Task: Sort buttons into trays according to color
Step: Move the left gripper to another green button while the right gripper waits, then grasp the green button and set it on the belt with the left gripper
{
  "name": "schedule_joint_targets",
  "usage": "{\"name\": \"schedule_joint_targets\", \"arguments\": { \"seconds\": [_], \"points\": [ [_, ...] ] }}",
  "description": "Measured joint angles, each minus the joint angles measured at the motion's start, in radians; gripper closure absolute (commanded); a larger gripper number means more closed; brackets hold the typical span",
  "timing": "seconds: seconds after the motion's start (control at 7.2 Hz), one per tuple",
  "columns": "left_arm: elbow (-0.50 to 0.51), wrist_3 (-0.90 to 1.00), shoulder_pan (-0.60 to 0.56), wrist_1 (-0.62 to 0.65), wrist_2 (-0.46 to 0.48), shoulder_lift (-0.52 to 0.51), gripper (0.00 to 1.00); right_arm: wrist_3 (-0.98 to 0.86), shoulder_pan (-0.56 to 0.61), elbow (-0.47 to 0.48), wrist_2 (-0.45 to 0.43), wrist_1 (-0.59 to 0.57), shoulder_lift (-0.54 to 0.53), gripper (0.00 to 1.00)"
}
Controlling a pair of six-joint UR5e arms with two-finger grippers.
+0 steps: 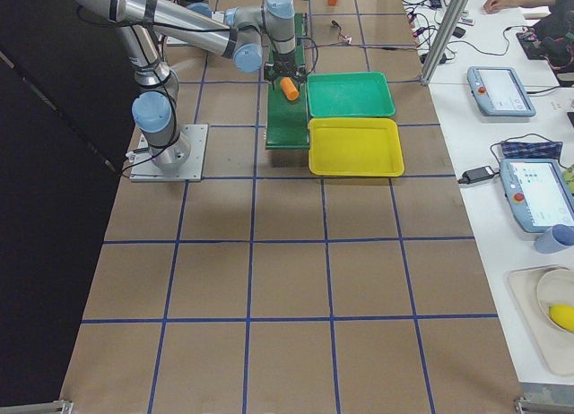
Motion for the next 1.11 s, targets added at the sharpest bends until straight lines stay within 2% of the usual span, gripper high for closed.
{"name": "schedule_joint_targets", "arguments": {
  "seconds": [0.42,0.83,0.97,1.11],
  "points": [
    [-0.005,0.242,0.208,0.138,0.011,-0.113,0.00,-0.012,-0.002,0.053,-0.006,-0.035,-0.002,0.03],
    [-0.009,0.354,0.269,0.262,0.005,-0.230,0.00,-0.116,-0.037,0.055,0.002,-0.070,-0.002,0.01],
    [-0.010,0.362,0.276,0.284,0.003,-0.256,0.22,-0.128,-0.046,0.055,0.002,-0.072,-0.002,0.01],
    [-0.012,0.376,0.279,0.310,0.003,-0.276,0.64,-0.132,-0.051,0.055,0.002,-0.072,-0.002,0.00]
  ]
}}
